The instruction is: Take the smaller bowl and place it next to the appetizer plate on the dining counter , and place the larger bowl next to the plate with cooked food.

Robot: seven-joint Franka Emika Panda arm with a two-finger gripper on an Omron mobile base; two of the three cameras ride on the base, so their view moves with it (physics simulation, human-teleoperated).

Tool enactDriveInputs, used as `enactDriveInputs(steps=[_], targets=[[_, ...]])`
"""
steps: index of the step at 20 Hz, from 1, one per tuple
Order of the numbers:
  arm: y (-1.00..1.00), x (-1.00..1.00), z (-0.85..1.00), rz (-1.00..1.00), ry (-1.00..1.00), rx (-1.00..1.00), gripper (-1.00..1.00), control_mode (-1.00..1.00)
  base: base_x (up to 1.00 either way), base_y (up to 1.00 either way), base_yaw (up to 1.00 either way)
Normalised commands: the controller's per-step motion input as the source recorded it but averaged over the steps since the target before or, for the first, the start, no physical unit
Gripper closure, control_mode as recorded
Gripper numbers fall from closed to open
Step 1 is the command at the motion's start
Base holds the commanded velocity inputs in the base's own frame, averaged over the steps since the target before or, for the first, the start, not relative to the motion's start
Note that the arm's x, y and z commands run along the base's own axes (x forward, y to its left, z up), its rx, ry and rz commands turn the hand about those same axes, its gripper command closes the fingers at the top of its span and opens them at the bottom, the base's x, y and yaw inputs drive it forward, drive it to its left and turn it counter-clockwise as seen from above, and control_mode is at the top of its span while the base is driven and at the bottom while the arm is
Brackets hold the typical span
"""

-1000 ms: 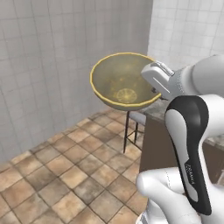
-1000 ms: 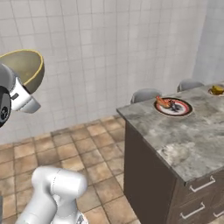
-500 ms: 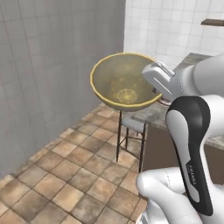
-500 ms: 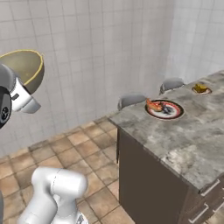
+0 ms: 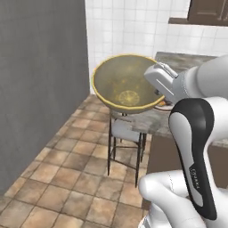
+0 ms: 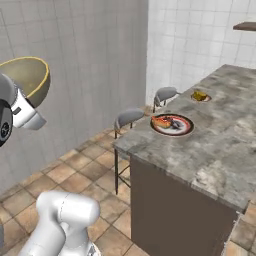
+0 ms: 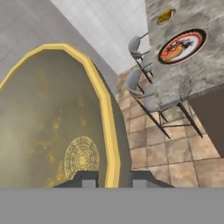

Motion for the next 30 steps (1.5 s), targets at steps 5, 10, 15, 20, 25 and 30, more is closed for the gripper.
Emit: enactDriveInputs(steps=[5, 10, 15, 20, 25, 30], targets=[[0.00, 0.00, 0.00, 0.00, 0.00, 0.00, 1.00, 1.00, 0.29, 0.70, -0.47], [0.00, 0.00, 0.00, 0.00, 0.00, 0.00, 1.00, 1.00, 0.30, 0.67, -0.47], [0.00, 0.00, 0.00, 0.00, 0.00, 0.00, 1.00, 1.00, 0.29, 0.63, -0.46], [0.00, 0.00, 0.00, 0.00, 0.00, 0.00, 1.00, 1.00, 0.35, 0.61, -0.46], [0.00, 0.00, 0.00, 0.00, 0.00, 0.00, 1.00, 1.00, 0.44, 0.65, -0.46], [0.00, 0.00, 0.00, 0.00, 0.00, 0.00, 1.00, 1.00, 0.60, 0.73, -0.49]])
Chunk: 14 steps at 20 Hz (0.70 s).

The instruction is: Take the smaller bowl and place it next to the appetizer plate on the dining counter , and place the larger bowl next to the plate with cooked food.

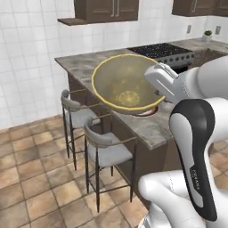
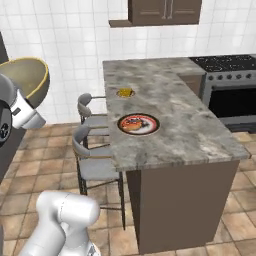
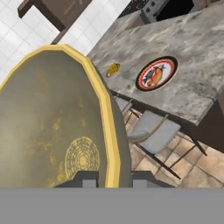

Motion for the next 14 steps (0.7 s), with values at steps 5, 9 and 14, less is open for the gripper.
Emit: enactDriveInputs(steps=[5, 9, 14], targets=[[0.00, 0.00, 0.00, 0.00, 0.00, 0.00, 1.00, 1.00, 0.59, 0.74, -0.51], [0.00, 0.00, 0.00, 0.00, 0.00, 0.00, 1.00, 1.00, 0.44, 0.73, -0.51], [0.00, 0.00, 0.00, 0.00, 0.00, 0.00, 1.00, 1.00, 0.22, 0.70, -0.51]])
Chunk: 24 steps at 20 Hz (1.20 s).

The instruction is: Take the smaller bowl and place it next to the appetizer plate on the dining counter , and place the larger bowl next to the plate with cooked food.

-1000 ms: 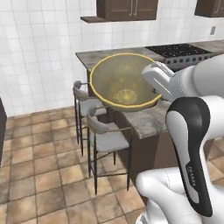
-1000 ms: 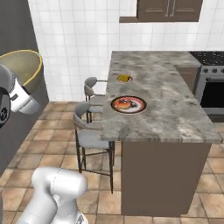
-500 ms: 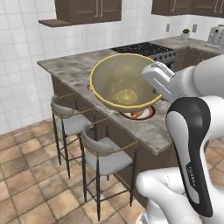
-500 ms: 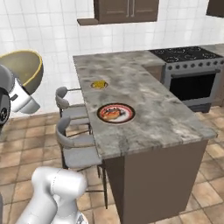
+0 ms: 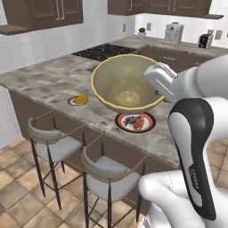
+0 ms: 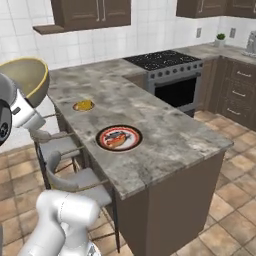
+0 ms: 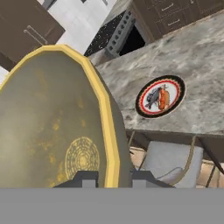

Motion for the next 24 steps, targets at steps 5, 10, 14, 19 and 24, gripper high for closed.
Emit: enactDriveInputs(steps=[5, 10, 14, 19, 24], targets=[[0.00, 0.00, 0.00, 0.00, 0.00, 0.00, 1.00, 1.00, 0.32, 0.70, -0.51], [0.00, 0.00, 0.00, 0.00, 0.00, 0.00, 1.00, 1.00, 0.35, 0.72, -0.51], [0.00, 0.00, 0.00, 0.00, 0.00, 0.00, 1.00, 1.00, 0.40, 0.75, -0.50], [0.00, 0.00, 0.00, 0.00, 0.00, 0.00, 1.00, 1.00, 0.50, 0.69, -0.43], [0.03, 0.15, -0.02, -0.15, 0.00, 0.00, 1.00, -1.00, 0.16, 0.23, -0.16]])
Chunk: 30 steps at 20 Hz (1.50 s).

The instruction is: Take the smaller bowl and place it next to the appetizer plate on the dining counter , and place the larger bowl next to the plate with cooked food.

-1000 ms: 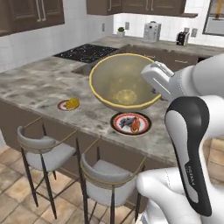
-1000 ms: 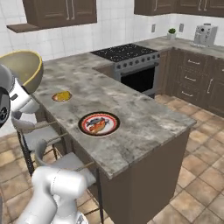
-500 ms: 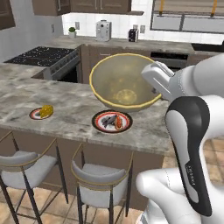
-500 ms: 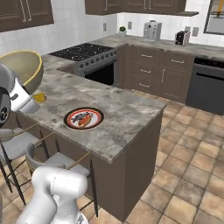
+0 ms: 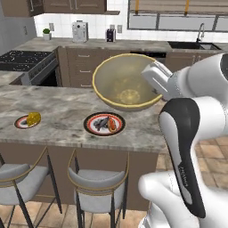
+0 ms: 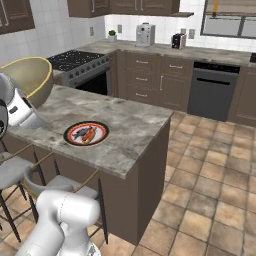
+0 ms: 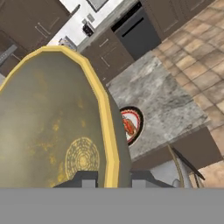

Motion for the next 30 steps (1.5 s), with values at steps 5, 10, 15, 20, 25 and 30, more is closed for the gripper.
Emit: enactDriveInputs(steps=[5, 10, 15, 20, 25, 30], targets=[[-0.38, 0.00, -0.13, -0.02, 0.03, 0.01, 1.00, -1.00, 0.00, 0.00, 0.00], [-0.58, 0.00, -0.27, 0.00, 0.18, 0.12, 1.00, -1.00, 0.00, 0.00, 0.00], [-0.37, 0.28, -0.47, -0.02, 0.18, 0.09, 1.00, -1.00, 0.00, 0.00, 0.00], [-0.32, 0.59, -0.46, -0.10, 0.18, 0.00, 1.00, -1.00, 0.00, 0.00, 0.00], [-0.35, 0.56, -0.42, -0.09, 0.17, 0.00, 1.00, -1.00, 0.00, 0.00, 0.00], [-0.37, 0.34, -0.32, -0.06, 0.16, 0.00, 1.00, -1.00, 0.00, 0.00, 0.00]])
